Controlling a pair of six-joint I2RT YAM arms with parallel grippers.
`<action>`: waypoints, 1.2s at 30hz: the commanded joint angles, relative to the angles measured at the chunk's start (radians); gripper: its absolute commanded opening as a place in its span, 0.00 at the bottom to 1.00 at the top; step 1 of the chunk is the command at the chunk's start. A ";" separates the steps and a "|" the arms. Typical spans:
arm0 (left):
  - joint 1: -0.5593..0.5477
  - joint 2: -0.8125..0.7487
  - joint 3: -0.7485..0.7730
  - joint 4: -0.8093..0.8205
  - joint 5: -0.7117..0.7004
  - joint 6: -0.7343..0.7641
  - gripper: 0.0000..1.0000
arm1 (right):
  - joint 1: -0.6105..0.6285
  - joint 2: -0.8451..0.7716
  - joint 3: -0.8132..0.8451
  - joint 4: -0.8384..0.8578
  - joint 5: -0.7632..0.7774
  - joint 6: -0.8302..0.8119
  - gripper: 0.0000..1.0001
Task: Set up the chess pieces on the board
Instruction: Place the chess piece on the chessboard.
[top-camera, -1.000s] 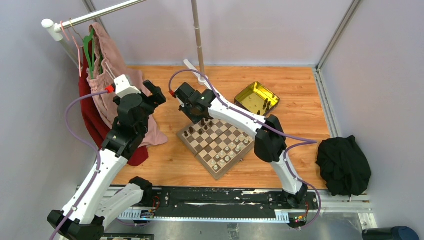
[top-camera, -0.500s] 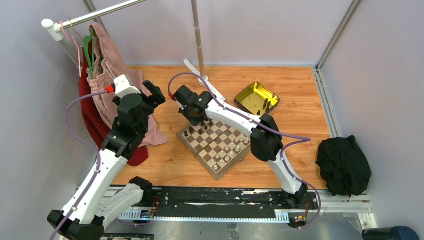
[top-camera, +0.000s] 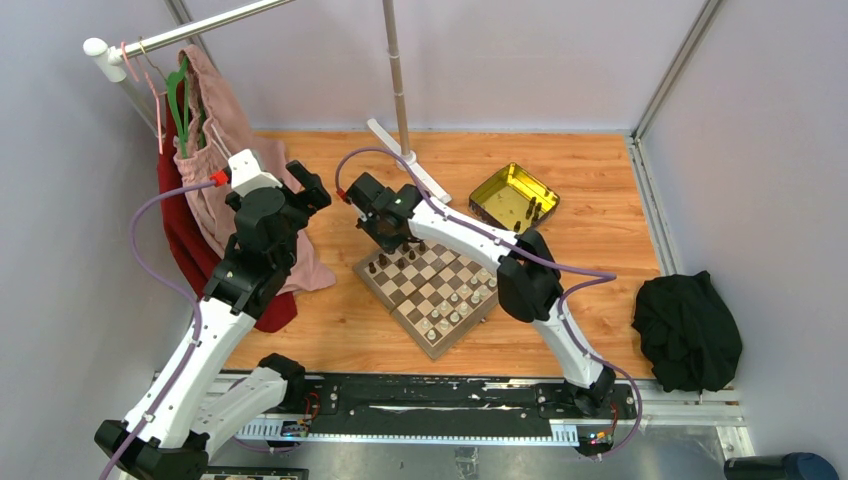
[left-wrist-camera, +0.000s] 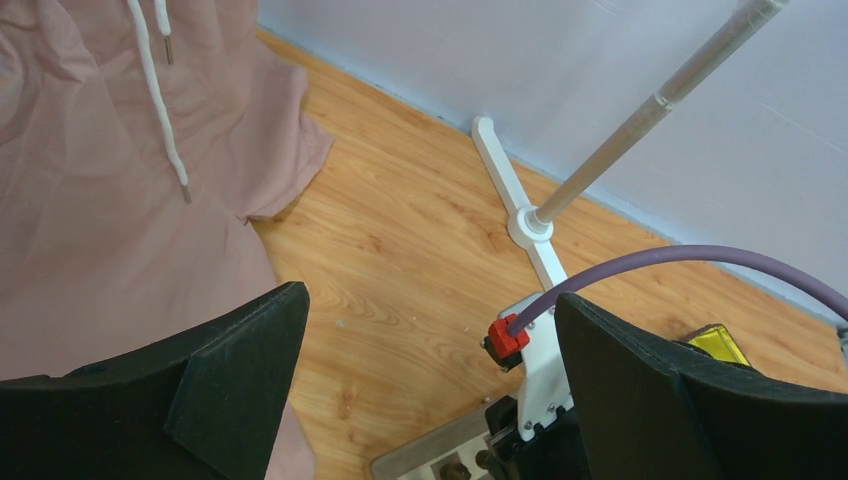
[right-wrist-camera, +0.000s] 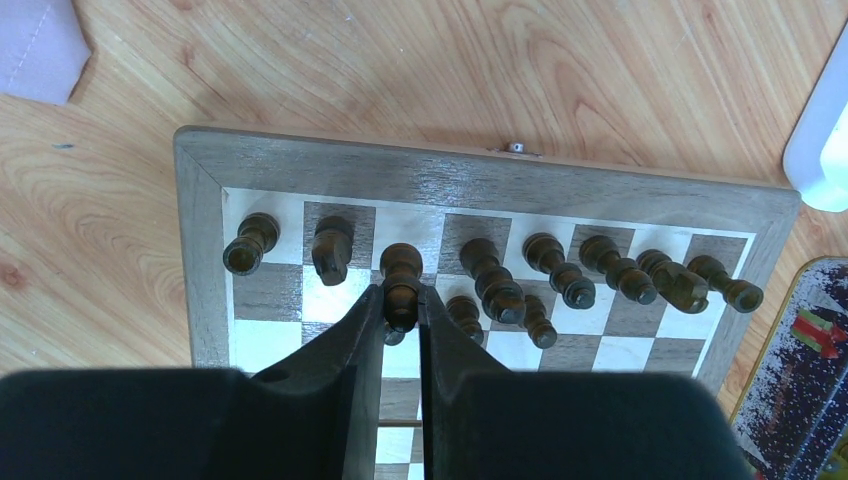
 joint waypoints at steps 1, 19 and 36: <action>0.007 0.003 -0.011 0.005 -0.024 0.005 1.00 | 0.001 0.030 0.037 -0.013 -0.007 -0.013 0.00; 0.008 0.027 -0.019 0.021 -0.017 0.006 1.00 | -0.017 0.063 0.048 -0.013 -0.010 -0.013 0.00; 0.007 0.043 -0.016 0.030 -0.013 0.001 1.00 | -0.036 0.073 0.039 -0.007 -0.031 -0.009 0.00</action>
